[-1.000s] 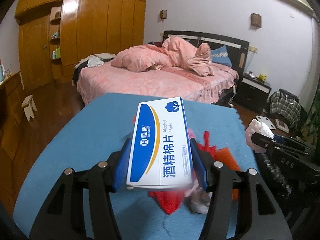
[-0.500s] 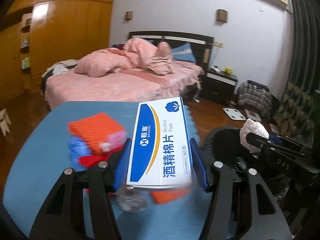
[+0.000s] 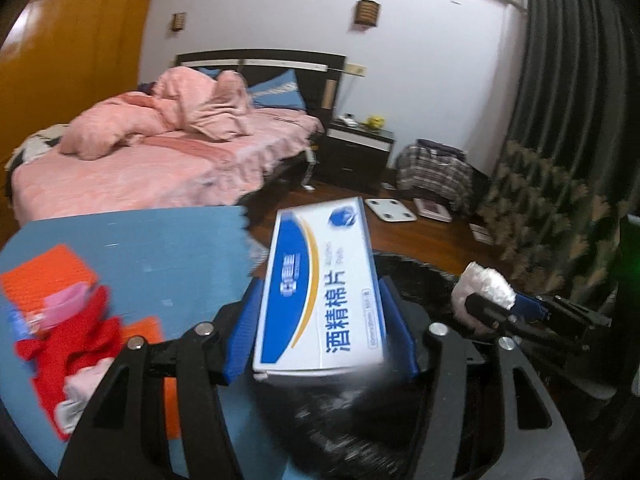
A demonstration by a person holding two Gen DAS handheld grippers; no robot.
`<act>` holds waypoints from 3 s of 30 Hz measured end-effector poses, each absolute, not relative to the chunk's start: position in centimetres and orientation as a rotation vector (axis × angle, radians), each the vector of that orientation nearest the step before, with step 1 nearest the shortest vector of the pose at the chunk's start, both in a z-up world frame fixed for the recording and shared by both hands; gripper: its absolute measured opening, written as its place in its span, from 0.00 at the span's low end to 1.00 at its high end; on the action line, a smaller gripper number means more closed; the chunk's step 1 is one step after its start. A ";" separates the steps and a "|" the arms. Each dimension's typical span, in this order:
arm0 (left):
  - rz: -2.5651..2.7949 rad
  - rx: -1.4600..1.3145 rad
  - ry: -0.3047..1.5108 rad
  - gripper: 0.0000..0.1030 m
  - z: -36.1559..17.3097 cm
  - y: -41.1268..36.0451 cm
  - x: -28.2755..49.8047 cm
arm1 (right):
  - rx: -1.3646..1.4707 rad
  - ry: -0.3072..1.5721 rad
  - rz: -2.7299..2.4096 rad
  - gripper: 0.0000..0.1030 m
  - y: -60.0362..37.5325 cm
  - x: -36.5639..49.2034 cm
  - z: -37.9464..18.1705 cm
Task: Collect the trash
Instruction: 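Carry the box and tissue over the black bin and open both grippers, then grasp the grey sock with the left gripper, then grasp and lift the orange mesh pad with the right gripper while the left holds the sock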
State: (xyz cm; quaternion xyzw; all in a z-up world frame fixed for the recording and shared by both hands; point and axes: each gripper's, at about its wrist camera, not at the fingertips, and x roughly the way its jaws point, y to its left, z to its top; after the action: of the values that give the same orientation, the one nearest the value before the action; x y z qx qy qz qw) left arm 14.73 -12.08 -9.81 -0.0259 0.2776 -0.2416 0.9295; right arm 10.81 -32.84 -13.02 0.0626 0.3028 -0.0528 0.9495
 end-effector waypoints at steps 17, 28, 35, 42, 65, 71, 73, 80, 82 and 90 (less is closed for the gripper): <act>-0.221 -0.012 0.577 0.87 -11.6 -1.0 12.0 | 0.143 0.589 -0.019 0.95 -28.0 10.8 -13.1; -0.043 -0.026 0.645 0.76 -13.7 6.5 11.1 | 0.089 0.584 0.166 0.94 -18.8 11.8 -13.9; -0.054 -0.001 0.703 0.63 -16.3 5.7 11.1 | 0.068 0.587 0.200 0.94 -17.5 12.1 -14.4; -0.077 -0.003 0.751 0.39 -17.8 5.6 11.7 | 0.069 0.602 0.200 0.94 -17.7 12.4 -15.0; -0.016 -0.030 0.642 0.15 -14.2 9.4 8.7 | 0.046 0.589 0.344 0.93 -12.5 12.1 -14.5; 0.025 -0.040 0.638 0.15 -14.2 11.0 8.8 | 0.025 0.623 0.382 0.84 -9.9 12.9 -15.9; 0.032 -0.041 0.643 0.15 -14.5 11.4 8.9 | 0.015 0.644 0.376 0.80 -9.4 13.5 -16.8; 0.036 -0.050 0.665 0.15 -15.4 11.8 9.1 | -0.002 0.732 0.360 0.67 -8.8 15.5 -19.1; 0.036 -0.051 0.670 0.15 -15.5 11.7 9.3 | -0.005 0.752 0.362 0.65 -8.7 15.8 -19.6; 0.028 -0.050 0.677 0.15 -15.7 11.7 9.5 | 0.011 0.847 0.373 0.41 -9.0 17.0 -20.9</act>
State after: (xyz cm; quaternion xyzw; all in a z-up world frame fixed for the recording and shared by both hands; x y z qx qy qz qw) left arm 9.55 11.68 -15.68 -0.0245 0.3320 0.0137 0.9429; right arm 16.97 -9.04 -20.89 0.0053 0.4088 0.1800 0.8947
